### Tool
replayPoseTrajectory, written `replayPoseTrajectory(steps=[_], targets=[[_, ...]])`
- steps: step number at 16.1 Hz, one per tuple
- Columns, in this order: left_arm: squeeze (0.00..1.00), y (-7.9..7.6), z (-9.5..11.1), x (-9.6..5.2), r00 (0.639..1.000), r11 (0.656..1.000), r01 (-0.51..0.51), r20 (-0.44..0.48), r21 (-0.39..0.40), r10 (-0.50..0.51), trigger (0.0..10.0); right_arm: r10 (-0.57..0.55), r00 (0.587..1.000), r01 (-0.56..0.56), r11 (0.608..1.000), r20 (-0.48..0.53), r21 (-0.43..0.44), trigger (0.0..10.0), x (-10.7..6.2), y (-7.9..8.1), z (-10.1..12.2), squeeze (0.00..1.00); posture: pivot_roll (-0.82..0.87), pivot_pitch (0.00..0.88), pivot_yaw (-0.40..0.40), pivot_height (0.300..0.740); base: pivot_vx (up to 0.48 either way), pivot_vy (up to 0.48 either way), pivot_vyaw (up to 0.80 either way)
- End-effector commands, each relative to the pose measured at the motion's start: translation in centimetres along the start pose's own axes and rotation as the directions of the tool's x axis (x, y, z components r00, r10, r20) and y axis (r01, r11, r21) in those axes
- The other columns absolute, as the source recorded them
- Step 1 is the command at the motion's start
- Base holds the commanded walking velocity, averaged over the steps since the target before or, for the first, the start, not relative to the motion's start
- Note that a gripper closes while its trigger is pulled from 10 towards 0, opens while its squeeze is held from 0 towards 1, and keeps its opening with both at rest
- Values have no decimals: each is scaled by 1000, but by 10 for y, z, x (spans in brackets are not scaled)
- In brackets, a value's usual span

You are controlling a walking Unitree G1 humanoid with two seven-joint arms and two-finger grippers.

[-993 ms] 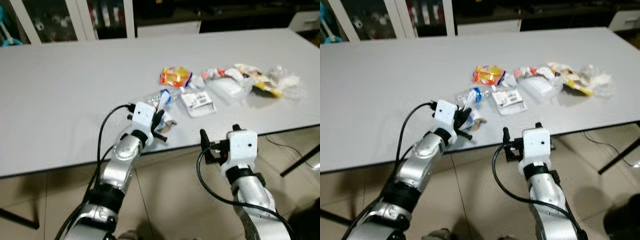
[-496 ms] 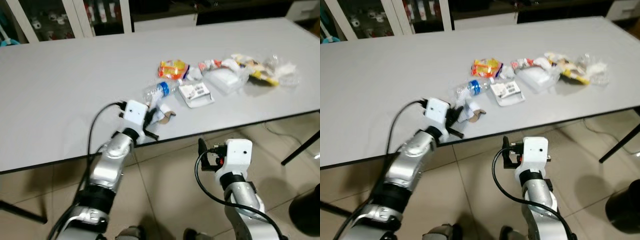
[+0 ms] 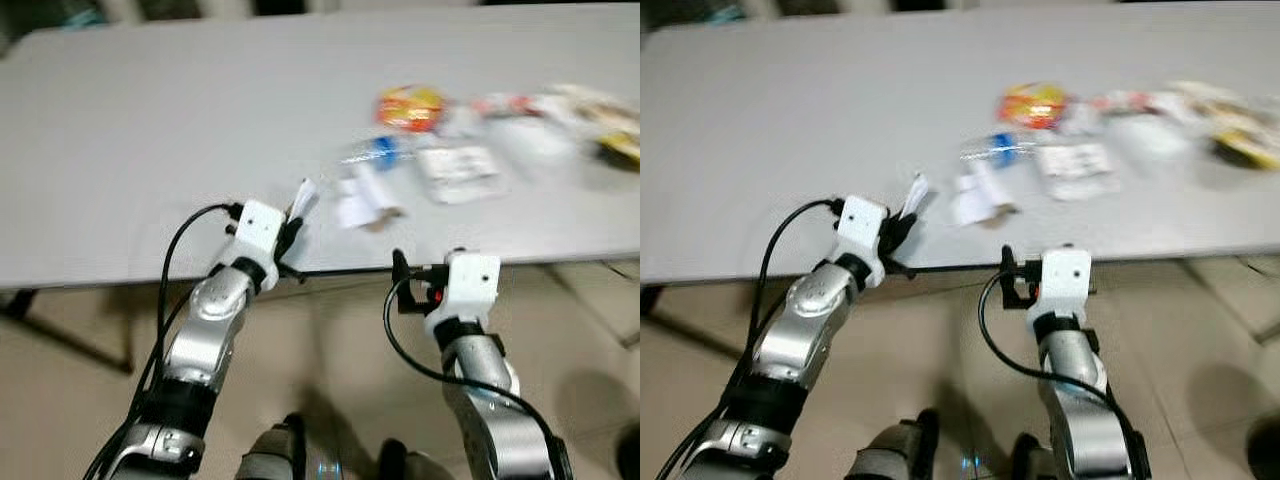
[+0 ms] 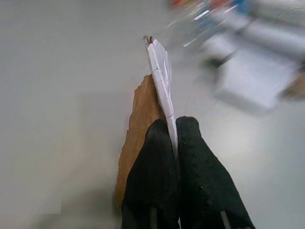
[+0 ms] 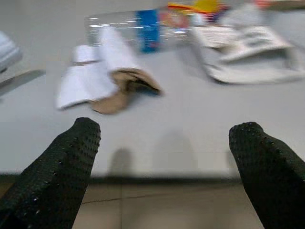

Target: Picking trash to rubbish bin

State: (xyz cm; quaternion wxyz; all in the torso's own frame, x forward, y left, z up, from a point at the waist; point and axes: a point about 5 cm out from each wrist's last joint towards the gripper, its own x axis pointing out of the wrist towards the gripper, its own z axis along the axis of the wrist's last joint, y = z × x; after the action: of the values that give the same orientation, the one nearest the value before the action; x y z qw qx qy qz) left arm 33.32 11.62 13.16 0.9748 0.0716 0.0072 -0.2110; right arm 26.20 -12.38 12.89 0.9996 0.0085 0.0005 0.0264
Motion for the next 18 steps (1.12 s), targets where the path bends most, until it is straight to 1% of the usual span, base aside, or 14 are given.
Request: replayPoseTrajectory(steps=[1,6,10,15,18], targets=[[0,0,2,-1,1000,1000,-6,4,-4,6,0,-5,1000,6,1000,-11,2,10000,0,-3,-4,0,250,207,41,740,0,0,463],[0,-1,1,0,1000,1000,-13,-8,-17,13,0,-8,1000,8,1000,-3,-10,10000,7,-1,-3,0,245,203,31,740,0,0,0],[0,-1,0,-3,1000,1000,-8,-15,-19,8,0,10,1000,-10,1000,-4,-3,10000,11,-2,-5,0,253,221,40,740,0,0,0],[0,2,1,-7,1000,1000,-11,-21,-12,11,0,51,999,-50,998,6,-32,10000,24,-3,-5,0,275,238,44,740,0,0,0],[0,7,1,-14,999,1000,-21,-28,-4,21,0,69,998,-69,997,12,-32,10000,32,-2,-6,0,308,262,42,740,0,0,0]])
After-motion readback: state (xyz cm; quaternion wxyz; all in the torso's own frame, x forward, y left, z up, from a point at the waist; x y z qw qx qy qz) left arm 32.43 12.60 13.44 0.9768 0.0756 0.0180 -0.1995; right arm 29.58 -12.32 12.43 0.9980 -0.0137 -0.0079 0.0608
